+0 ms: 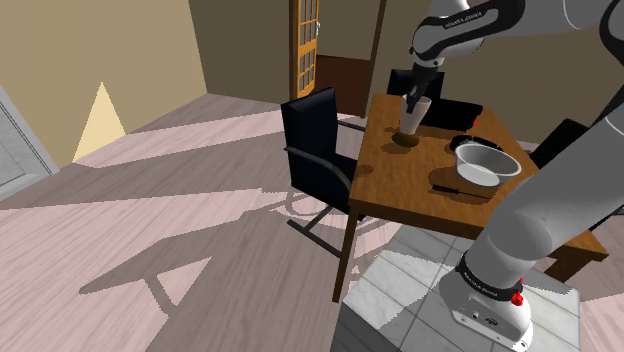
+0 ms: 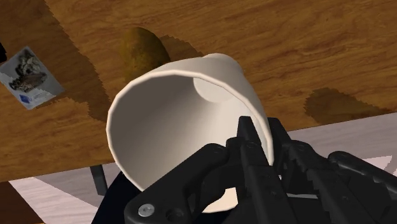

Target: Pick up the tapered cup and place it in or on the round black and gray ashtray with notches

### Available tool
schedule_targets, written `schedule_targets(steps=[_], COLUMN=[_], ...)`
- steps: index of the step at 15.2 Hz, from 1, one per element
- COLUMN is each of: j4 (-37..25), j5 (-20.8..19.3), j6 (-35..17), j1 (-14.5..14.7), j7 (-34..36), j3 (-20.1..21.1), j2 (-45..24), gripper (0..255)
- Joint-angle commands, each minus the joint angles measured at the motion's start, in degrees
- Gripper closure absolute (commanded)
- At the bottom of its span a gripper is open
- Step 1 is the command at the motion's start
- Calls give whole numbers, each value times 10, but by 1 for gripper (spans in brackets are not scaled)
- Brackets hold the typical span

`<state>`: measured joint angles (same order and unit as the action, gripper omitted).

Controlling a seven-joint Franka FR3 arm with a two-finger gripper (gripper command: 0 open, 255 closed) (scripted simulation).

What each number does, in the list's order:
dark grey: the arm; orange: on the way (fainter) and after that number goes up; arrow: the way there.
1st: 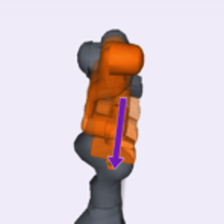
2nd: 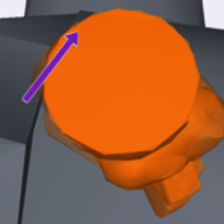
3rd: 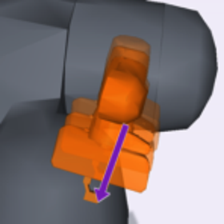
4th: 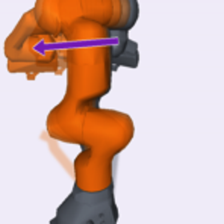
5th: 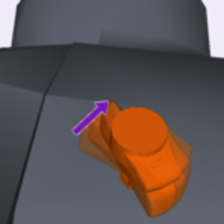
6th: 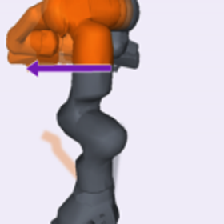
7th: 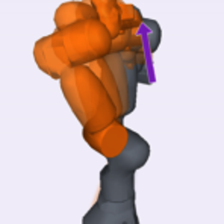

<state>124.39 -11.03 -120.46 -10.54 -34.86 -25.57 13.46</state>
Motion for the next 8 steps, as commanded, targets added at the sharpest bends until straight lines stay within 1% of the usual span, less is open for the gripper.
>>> schedule_targets(steps=[1,8], j4=[-12,-49], j5=[4,20], j6=[3,11], j1=[-10,-42], j7=[-33,-143], j3=[-20,-87], j2=[-6,-25], gripper=[255,255])
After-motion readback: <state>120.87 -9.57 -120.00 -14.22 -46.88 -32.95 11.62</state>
